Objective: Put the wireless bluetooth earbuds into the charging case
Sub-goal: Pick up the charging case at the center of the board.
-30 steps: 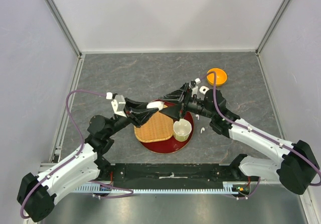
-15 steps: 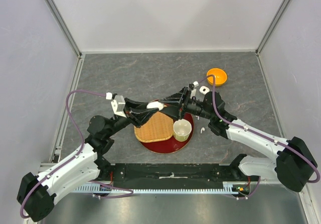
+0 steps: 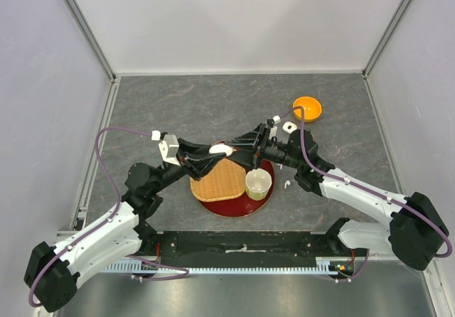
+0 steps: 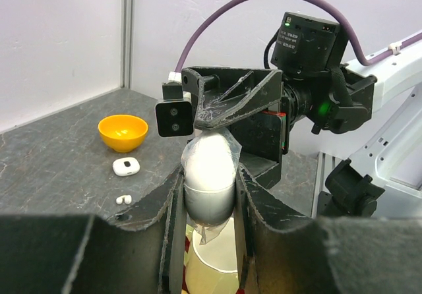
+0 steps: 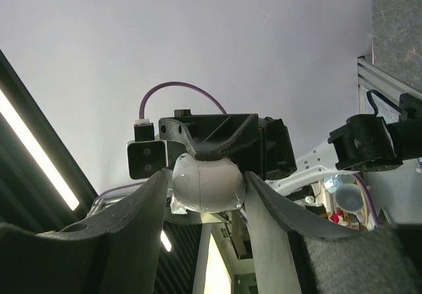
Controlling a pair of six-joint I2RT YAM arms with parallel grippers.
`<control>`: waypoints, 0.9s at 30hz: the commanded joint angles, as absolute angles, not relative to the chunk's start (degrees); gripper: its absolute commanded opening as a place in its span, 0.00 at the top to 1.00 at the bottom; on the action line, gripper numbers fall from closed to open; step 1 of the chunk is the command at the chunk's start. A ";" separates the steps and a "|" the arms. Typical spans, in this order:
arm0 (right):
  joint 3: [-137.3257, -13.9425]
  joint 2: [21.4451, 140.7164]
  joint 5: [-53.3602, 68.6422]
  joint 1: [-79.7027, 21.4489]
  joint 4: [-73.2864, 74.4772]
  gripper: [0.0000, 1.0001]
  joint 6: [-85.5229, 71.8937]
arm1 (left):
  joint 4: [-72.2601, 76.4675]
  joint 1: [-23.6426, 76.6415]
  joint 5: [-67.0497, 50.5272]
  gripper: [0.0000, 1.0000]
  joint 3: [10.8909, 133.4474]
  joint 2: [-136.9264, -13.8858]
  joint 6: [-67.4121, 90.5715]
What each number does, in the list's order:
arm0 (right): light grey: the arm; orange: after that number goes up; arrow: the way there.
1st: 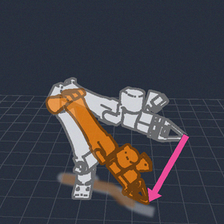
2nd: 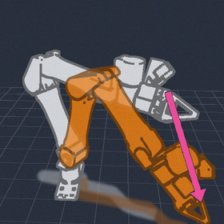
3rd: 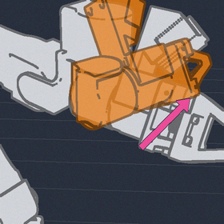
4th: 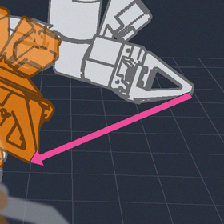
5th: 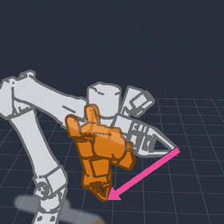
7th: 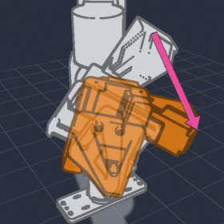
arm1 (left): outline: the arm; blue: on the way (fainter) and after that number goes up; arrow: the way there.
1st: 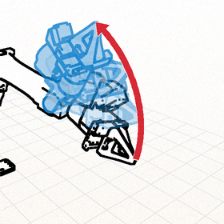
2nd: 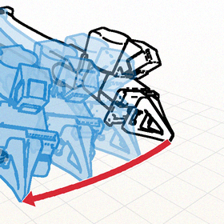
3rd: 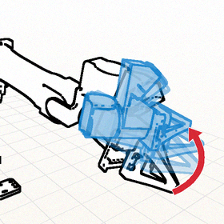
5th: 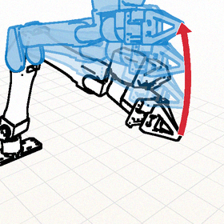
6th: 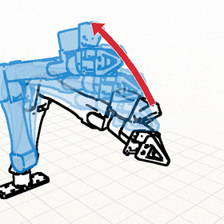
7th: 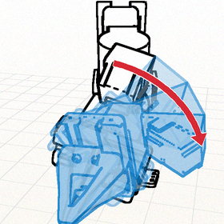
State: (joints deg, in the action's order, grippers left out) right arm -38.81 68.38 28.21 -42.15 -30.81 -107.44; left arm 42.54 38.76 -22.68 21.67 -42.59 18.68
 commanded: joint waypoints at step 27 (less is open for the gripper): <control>-36.39 68.12 26.28 -43.15 -39.03 0.99 -108.90 | 41.67 39.73 -21.45 0.71 23.11 -44.03 24.25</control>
